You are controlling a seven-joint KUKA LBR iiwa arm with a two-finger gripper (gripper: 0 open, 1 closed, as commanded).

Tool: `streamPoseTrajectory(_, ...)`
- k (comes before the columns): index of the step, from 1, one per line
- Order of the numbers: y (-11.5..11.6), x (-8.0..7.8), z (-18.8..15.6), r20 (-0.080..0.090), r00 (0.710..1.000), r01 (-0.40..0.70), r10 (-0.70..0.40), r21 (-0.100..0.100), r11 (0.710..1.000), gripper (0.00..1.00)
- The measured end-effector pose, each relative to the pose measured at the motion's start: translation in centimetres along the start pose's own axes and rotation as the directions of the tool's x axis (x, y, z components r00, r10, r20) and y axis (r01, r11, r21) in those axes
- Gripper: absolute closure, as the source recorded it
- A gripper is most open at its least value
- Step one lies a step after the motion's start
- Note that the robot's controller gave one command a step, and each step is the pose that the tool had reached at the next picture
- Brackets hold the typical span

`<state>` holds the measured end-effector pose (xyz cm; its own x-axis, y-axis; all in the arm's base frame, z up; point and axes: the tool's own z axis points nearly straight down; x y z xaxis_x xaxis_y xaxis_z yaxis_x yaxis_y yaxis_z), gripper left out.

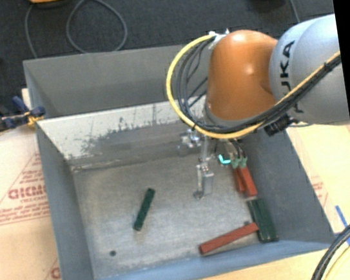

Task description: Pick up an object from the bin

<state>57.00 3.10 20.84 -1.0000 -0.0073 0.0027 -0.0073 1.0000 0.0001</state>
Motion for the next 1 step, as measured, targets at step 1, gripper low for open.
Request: streamPoseTrajectory(1,7.49,1.05,13.93,0.007,0.939,0.345,-0.345,0.001,0.939,0.00)
